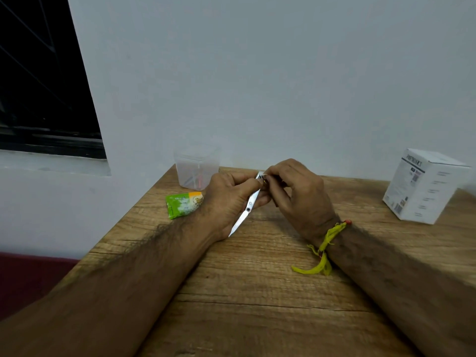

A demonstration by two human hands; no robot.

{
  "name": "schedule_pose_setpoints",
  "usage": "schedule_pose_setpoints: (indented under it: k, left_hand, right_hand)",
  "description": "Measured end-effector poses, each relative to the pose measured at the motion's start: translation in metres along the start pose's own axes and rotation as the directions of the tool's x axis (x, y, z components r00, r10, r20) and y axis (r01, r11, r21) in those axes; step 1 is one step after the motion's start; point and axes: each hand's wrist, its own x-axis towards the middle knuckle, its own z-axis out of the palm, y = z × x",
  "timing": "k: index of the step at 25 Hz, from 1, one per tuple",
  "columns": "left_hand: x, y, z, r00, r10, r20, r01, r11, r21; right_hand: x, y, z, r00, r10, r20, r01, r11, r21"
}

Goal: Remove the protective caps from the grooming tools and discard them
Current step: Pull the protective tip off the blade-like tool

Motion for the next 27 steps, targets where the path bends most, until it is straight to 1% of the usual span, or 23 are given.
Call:
schedule_pose_setpoints:
  k: [2, 5, 8, 11, 17, 21, 27]
  left_hand:
    - [-0.0002, 0.0009, 0.0000, 1.000, 0.011, -0.007, -0.011, 1.000, 0.018]
    - [-0.0003, 0.0015, 0.0009, 0.999, 0.014, -0.032, -0.015, 1.000, -0.015]
    - [0.0009, 0.0029, 0.0001, 0.999, -0.012, -0.051, 0.012, 1.000, -0.007]
    - [0.0010, 0.0040, -0.0007, 0.998, -0.021, -0.057, 0.021, 1.000, -0.003]
    - [-0.0051, 0.0095, 0.0018, 0.996, -0.048, -0.074, 0.053, 0.997, 0.060]
    - [-0.0053, 0.0090, 0.0013, 0.997, -0.031, -0.067, 0.037, 0.995, 0.091]
    - [-0.0036, 0.0079, 0.0019, 0.997, -0.038, -0.066, 0.046, 0.991, 0.126]
  right_hand:
    - [-0.0001, -0.0002, -0.0002, 1.000, 0.000, -0.004, 0.000, 1.000, -0.004]
    - [-0.0022, -0.0006, -0.0009, 0.999, -0.034, 0.020, 0.034, 0.999, -0.029]
    - [-0.0020, 0.0007, -0.0028, 1.000, 0.001, 0.012, 0.000, 1.000, -0.014]
    - [-0.0021, 0.0004, -0.0018, 1.000, -0.004, 0.016, 0.004, 1.000, -0.020]
    - [-0.0033, 0.0008, -0.0010, 1.000, -0.001, 0.023, 0.002, 0.998, -0.062]
    - [-0.0058, 0.0015, -0.0009, 0.998, 0.003, 0.069, 0.002, 0.998, -0.069]
    - [-0.0097, 0.0057, -0.0046, 0.998, 0.012, 0.063, -0.008, 0.997, -0.077]
